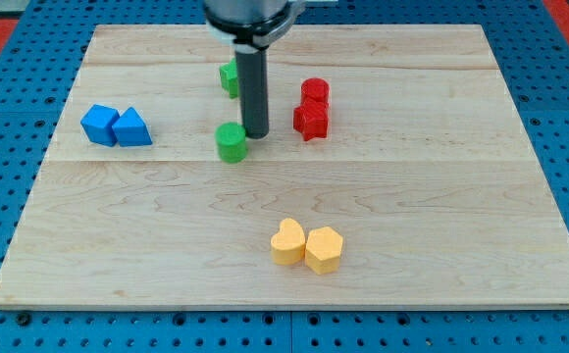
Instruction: Move the green circle towards the bottom left corner of the board
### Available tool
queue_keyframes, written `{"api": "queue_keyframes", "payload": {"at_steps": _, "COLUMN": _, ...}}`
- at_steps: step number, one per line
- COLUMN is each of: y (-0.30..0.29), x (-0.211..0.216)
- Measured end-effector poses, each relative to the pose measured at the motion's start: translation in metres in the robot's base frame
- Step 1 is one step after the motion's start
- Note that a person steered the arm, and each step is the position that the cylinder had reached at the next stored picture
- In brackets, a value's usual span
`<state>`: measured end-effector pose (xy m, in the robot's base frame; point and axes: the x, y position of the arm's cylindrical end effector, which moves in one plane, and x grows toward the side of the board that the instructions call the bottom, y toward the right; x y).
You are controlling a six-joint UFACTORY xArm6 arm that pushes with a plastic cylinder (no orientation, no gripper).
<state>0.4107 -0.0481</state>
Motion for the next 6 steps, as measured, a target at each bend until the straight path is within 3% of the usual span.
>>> {"api": "queue_keyframes", "payload": {"at_steps": 1, "y": -0.022, "x": 0.049}}
{"api": "queue_keyframes", "payload": {"at_steps": 2, "y": -0.011, "x": 0.037}}
{"api": "queue_keyframes", "payload": {"at_steps": 3, "y": -0.053, "x": 0.02}}
{"api": "queue_keyframes", "payload": {"at_steps": 5, "y": -0.094, "x": 0.106}}
{"api": "queue_keyframes", "payload": {"at_steps": 6, "y": -0.103, "x": 0.129}}
